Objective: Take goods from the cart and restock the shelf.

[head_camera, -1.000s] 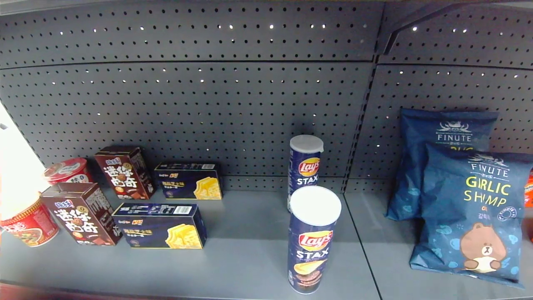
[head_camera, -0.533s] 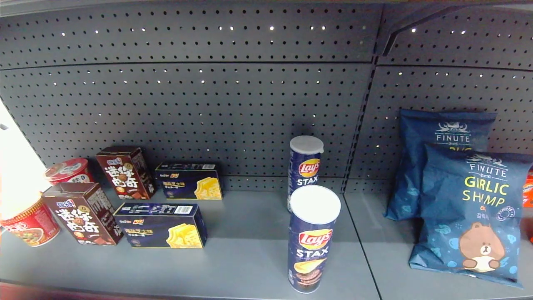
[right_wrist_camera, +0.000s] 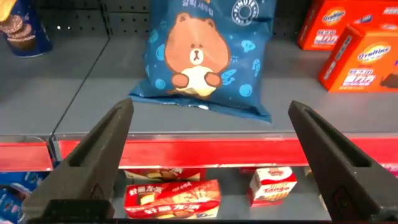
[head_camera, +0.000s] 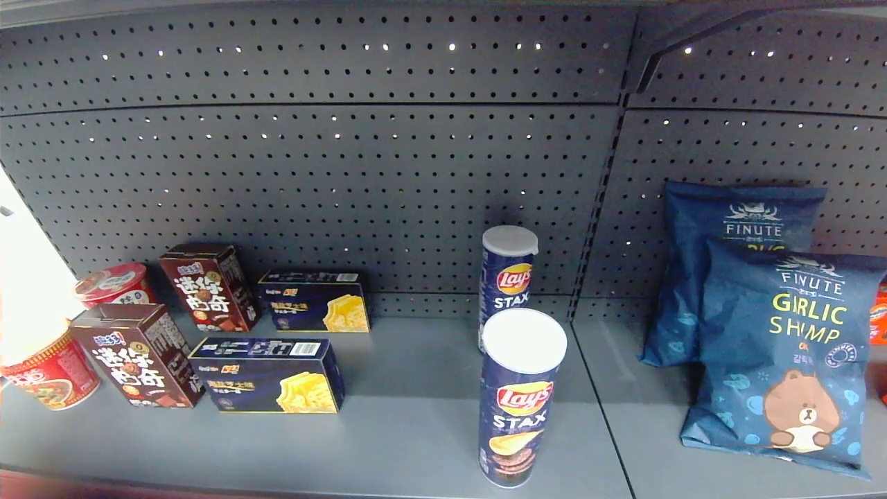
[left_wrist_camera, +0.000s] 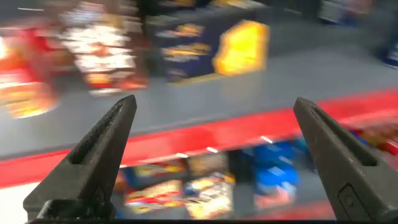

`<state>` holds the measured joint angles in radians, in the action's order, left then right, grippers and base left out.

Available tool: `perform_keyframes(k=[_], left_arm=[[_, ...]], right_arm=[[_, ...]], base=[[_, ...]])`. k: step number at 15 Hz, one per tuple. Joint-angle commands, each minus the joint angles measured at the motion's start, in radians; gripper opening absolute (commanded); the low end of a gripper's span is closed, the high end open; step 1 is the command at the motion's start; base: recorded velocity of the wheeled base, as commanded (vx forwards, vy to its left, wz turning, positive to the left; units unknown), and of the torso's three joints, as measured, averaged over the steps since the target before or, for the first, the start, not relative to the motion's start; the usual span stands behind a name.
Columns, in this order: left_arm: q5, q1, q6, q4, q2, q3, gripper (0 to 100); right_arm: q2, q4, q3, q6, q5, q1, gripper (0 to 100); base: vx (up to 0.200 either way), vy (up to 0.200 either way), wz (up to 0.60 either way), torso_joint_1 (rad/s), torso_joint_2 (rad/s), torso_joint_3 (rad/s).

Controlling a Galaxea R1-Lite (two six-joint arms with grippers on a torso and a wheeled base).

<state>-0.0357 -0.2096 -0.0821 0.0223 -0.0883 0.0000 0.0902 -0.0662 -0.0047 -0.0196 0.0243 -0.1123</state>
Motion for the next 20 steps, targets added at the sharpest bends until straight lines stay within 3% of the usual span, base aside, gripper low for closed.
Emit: perform_keyframes(k=[1, 4, 10, 12, 13, 14, 16, 18, 20], left_arm=[[-0.029, -0.002, 0.008, -0.009, -0.007, 0.0, 100], [-0.026, -0.002, 0.051, -0.025, -0.007, 0.0, 100], [0.007, -0.001, 0.044, -0.027, -0.005, 0.0, 100], [0.005, -0.002, 0.048, -0.027, -0.007, 0.0, 100], [0.022, -0.001, 0.047, -0.027, -0.007, 0.0, 100], [0.045, -0.002, 0.045, -0.025, -0.007, 0.0, 100], [0.04, -0.002, 0.045, -0.025, -0.007, 0.0, 100], [0.039, -0.001, 0.024, -0.025, -0.005, 0.0, 100], [0.04, -0.001, 0.025, -0.025, -0.005, 0.0, 100]], right_arm=[[0.005, -0.001, 0.0, 0.015, -0.003, 0.0, 100], [0.005, -0.001, 0.0, 0.02, 0.006, 0.0, 100], [0.005, -0.001, 0.0, 0.023, 0.025, 0.0, 100], [0.005, 0.0, 0.0, 0.018, -0.047, -0.001, 100], [0.005, 0.0, 0.0, 0.015, -0.119, -0.001, 100], [0.005, -0.001, 0.0, 0.023, -0.127, 0.0, 100], [0.005, -0.003, 0.002, 0.047, -0.095, 0.0, 100], [0.005, -0.001, 0.0, 0.067, 0.028, 0.0, 100], [0.005, -0.001, 0.0, 0.072, 0.037, 0.0, 100]], base=[[0.0, 0.0, 0.0, 0.0, 0.0, 0.0], [0.0, 0.0, 0.0, 0.0, 0.0, 0.0], [0.0, 0.0, 0.0, 0.0, 0.0, 0.0], [0.0, 0.0, 0.0, 0.0, 0.0, 0.0], [0.0, 0.0, 0.0, 0.0, 0.0, 0.0], [0.0, 0.0, 0.0, 0.0, 0.0, 0.0], [0.0, 0.0, 0.0, 0.0, 0.0, 0.0], [0.0, 0.0, 0.0, 0.0, 0.0, 0.0], [0.0, 0.0, 0.0, 0.0, 0.0, 0.0]])
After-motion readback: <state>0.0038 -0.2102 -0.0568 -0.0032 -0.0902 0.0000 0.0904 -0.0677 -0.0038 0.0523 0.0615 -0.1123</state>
